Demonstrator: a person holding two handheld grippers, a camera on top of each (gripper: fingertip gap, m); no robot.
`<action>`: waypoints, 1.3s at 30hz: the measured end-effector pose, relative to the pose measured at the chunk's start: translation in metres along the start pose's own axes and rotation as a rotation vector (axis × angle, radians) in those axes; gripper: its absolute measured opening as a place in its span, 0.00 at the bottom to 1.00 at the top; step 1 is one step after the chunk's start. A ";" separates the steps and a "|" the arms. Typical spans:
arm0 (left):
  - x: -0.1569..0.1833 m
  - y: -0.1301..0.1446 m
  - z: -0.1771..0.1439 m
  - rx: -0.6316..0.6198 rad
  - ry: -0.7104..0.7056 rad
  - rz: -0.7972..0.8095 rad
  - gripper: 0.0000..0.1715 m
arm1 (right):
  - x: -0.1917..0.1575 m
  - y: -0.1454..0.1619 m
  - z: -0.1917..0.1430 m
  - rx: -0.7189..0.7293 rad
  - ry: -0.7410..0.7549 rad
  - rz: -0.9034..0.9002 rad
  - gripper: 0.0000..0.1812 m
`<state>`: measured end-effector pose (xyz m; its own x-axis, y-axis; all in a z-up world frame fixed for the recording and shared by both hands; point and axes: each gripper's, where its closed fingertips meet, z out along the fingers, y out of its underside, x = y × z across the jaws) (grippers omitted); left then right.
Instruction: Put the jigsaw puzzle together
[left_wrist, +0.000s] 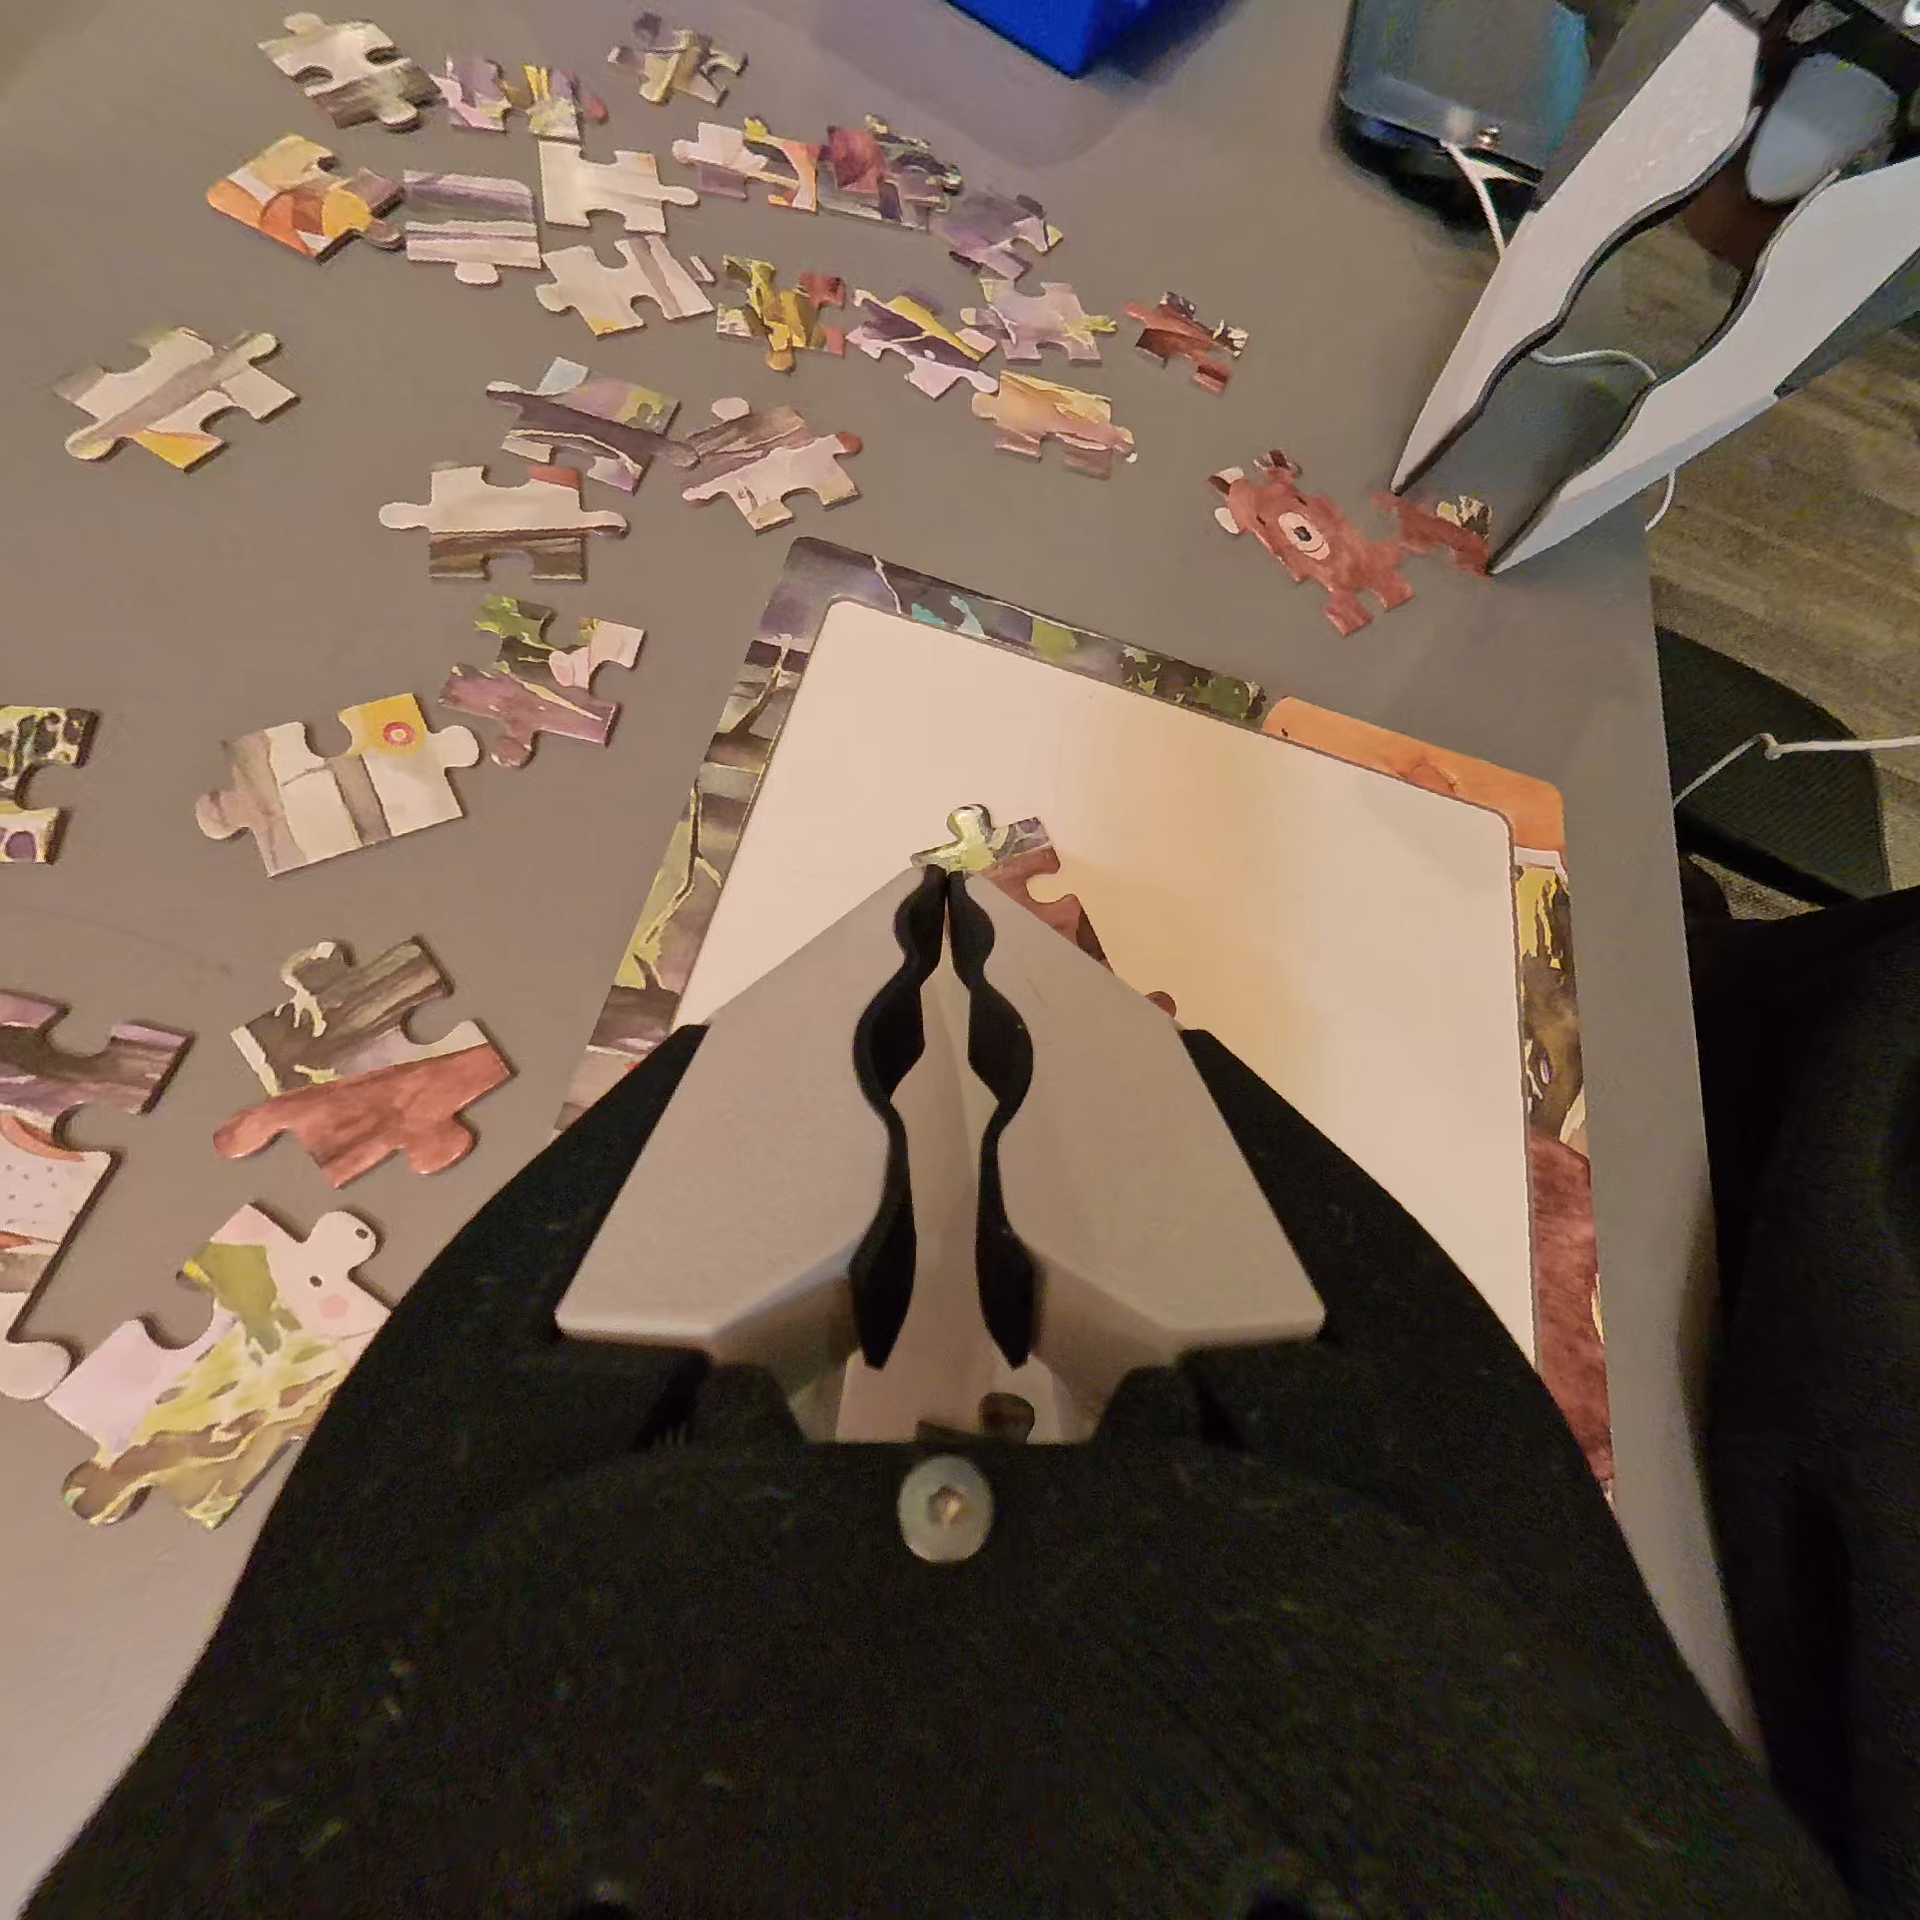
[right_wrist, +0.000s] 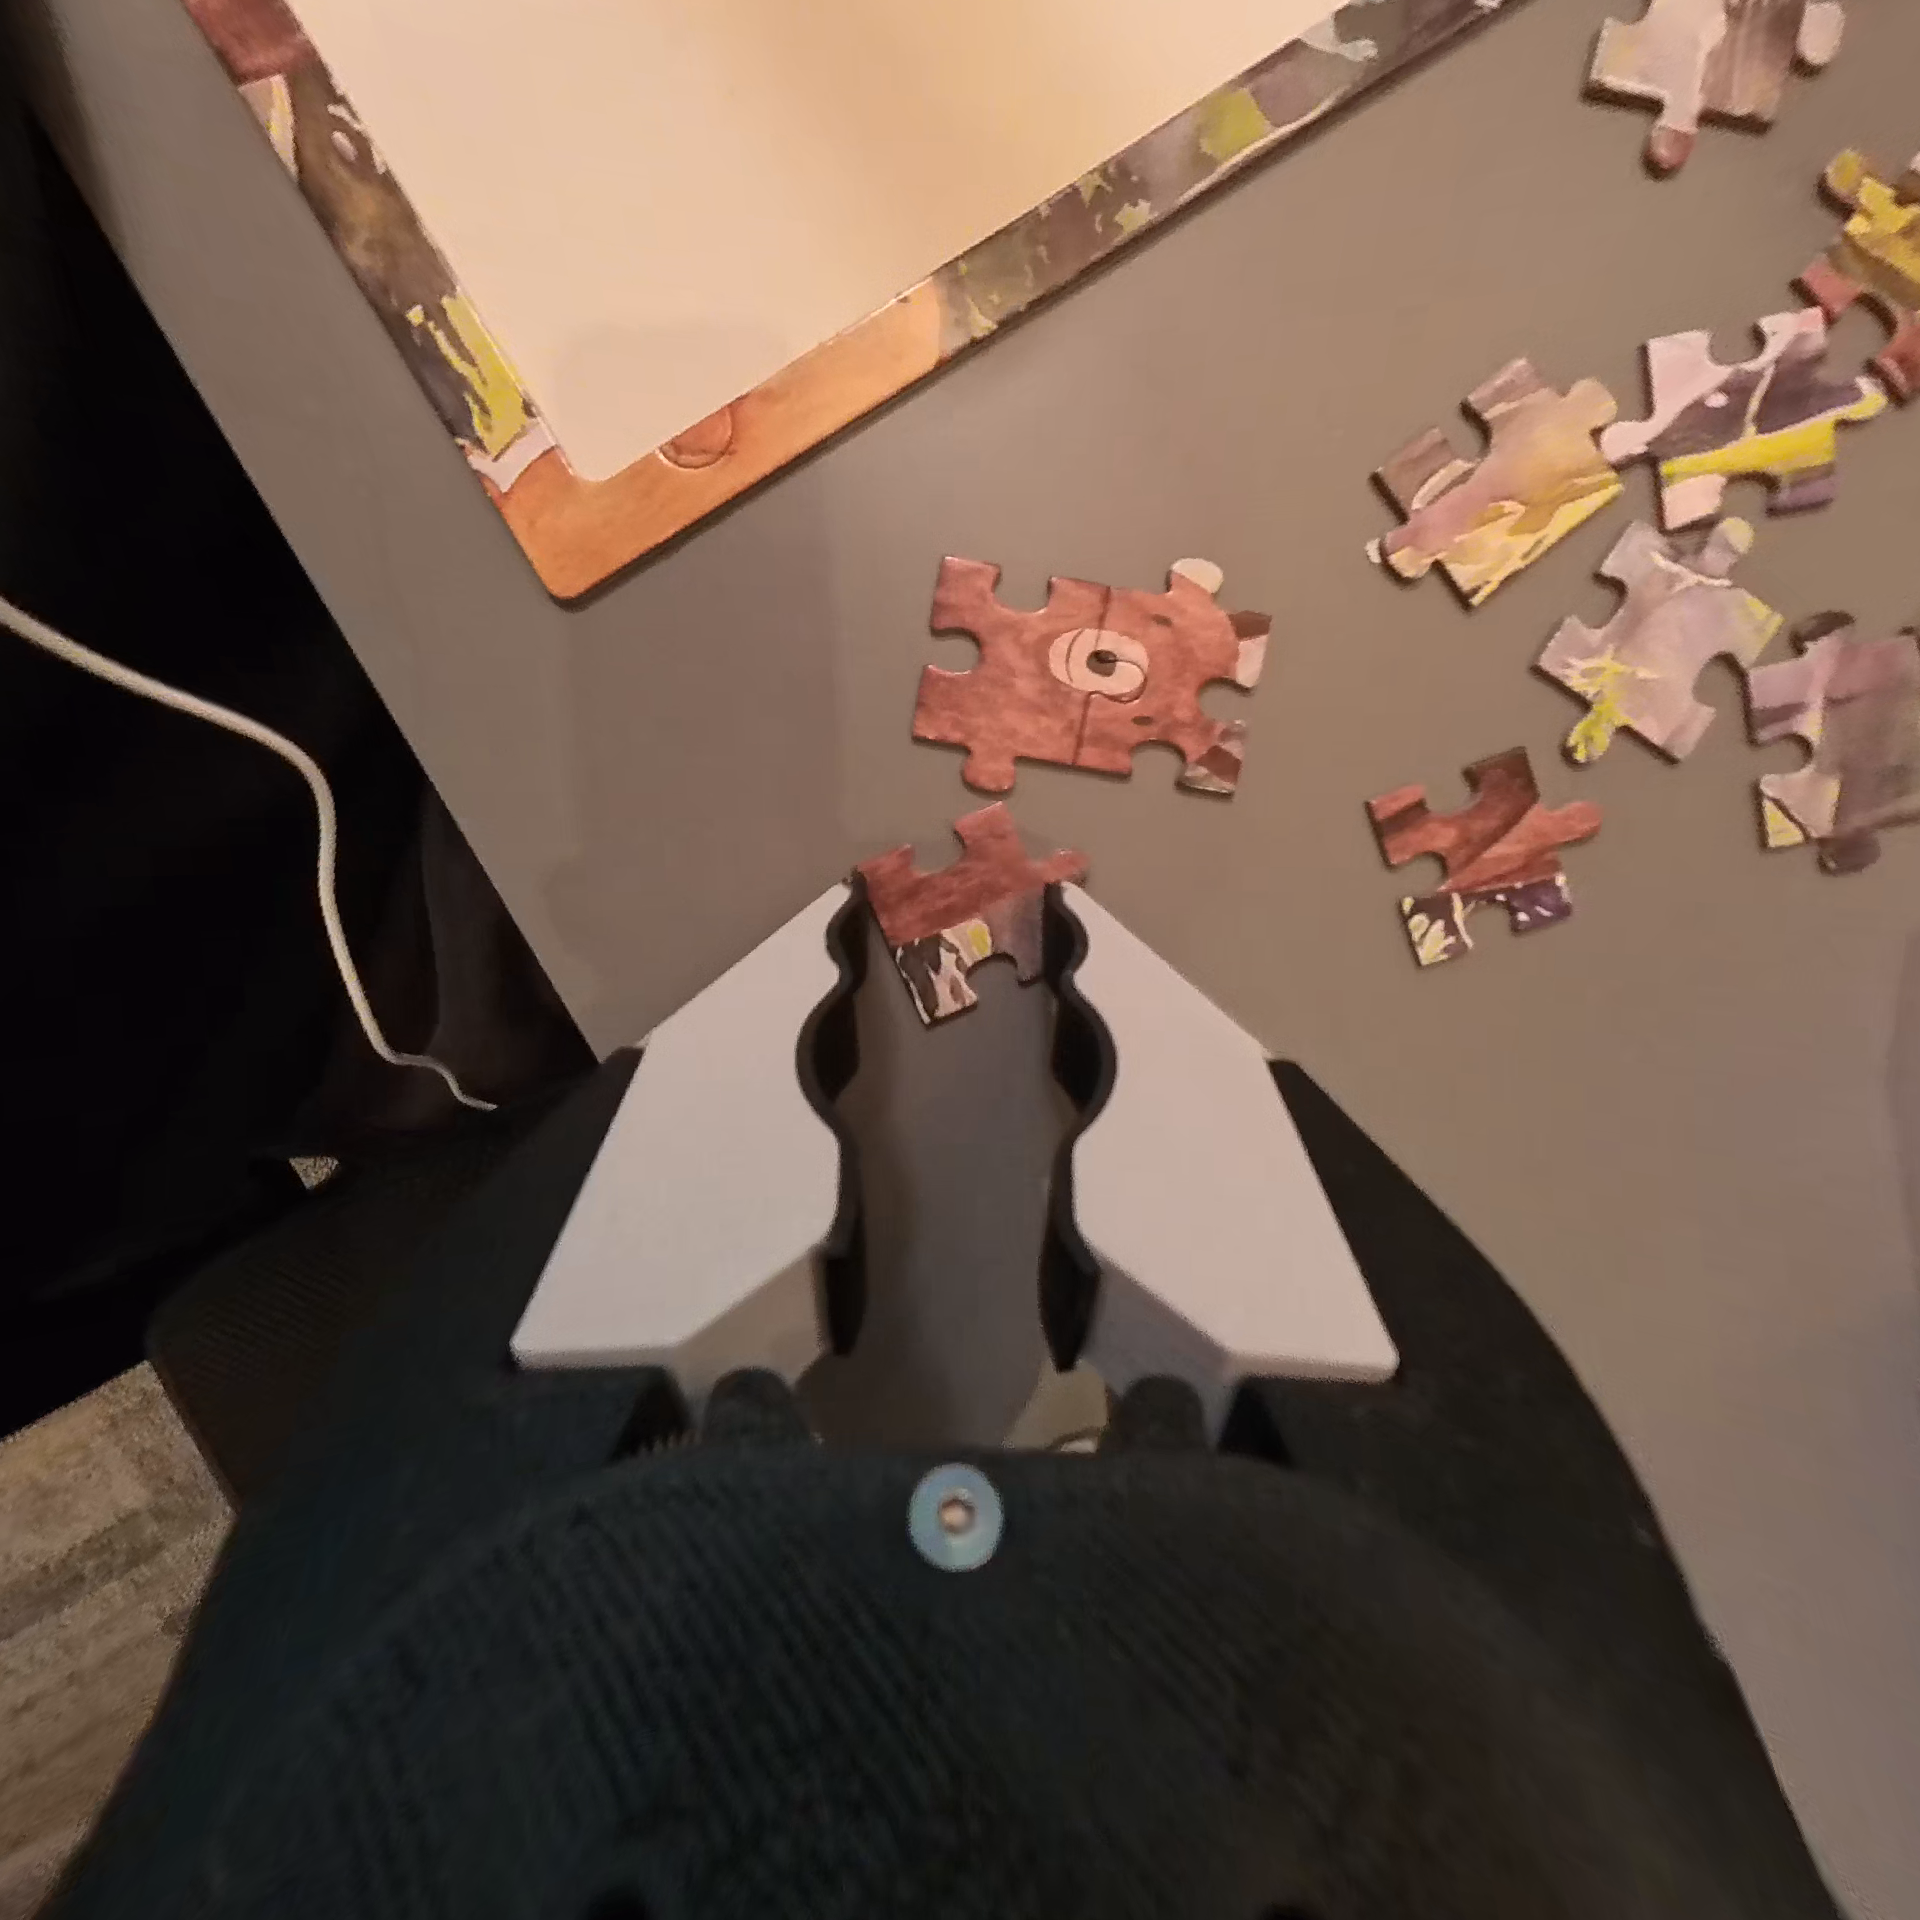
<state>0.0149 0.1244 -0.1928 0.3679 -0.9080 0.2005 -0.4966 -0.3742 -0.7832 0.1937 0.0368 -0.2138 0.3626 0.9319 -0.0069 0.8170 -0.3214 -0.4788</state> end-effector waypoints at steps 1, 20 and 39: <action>0.000 0.000 0.000 -0.001 0.000 0.001 0.00 | 0.002 0.000 0.000 0.001 0.017 0.015 0.18; 0.001 0.001 0.000 -0.005 -0.006 0.011 0.00 | 0.050 0.017 -0.021 0.007 0.269 0.503 0.30; 0.001 0.002 0.000 -0.008 0.002 0.004 0.00 | 0.033 0.000 -0.005 0.071 0.201 0.350 0.06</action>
<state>0.0148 0.1227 -0.1939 0.3648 -0.9096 0.1988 -0.5040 -0.3724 -0.7793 0.2082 0.0661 -0.2097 0.6993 0.7147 -0.0117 0.5982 -0.5940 -0.5379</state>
